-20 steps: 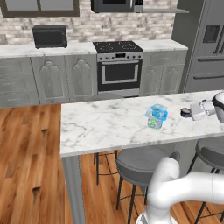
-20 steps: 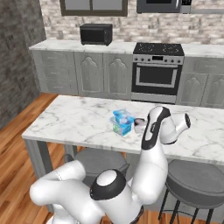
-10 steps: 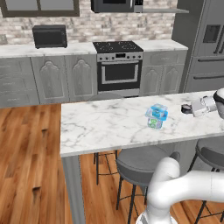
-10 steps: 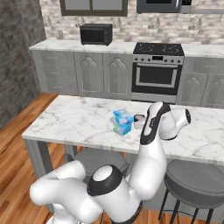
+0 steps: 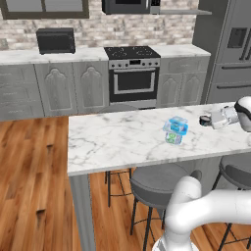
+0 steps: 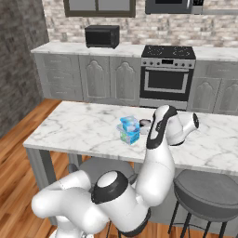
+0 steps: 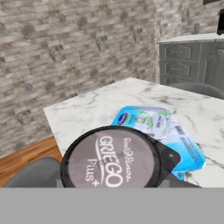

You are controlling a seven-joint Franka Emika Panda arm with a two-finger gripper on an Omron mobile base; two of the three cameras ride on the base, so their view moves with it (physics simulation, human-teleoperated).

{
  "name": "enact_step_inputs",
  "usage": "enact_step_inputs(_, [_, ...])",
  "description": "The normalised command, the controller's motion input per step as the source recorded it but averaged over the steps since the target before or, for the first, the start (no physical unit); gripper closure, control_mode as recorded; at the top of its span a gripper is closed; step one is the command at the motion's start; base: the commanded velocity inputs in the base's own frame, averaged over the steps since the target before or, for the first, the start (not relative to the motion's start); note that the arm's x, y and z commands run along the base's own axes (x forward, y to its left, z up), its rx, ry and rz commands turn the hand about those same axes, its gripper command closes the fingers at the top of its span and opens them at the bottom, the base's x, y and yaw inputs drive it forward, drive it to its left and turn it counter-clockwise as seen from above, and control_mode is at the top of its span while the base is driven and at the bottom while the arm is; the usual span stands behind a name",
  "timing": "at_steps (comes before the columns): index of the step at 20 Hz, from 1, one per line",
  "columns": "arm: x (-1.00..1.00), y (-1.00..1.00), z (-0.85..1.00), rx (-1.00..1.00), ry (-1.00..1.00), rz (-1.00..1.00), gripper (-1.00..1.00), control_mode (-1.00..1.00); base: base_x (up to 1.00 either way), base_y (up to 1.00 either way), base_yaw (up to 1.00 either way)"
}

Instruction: Stack the yogurt containers by placing the smaller containers on top of the larger containers.

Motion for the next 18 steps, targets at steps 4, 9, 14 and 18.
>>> enact_step_inputs(4, [0.17, 0.17, 0.00, 0.00, 0.00, 0.00, 1.00, -1.00, 0.00, 0.00, 0.00])
enact_step_inputs(9, [0.13, 0.11, 0.03, 0.00, 0.00, 0.00, 1.00, -1.00, 0.00, 0.00, 0.00])
enact_step_inputs(14, [0.14, 0.06, 0.03, 0.00, 0.00, 0.00, 1.00, -1.00, 0.00, 0.00, 0.00])
enact_step_inputs(18, [0.34, 0.10, 0.00, -0.01, 0.00, 0.00, 1.00, -1.00, 0.00, 0.00, 0.00])
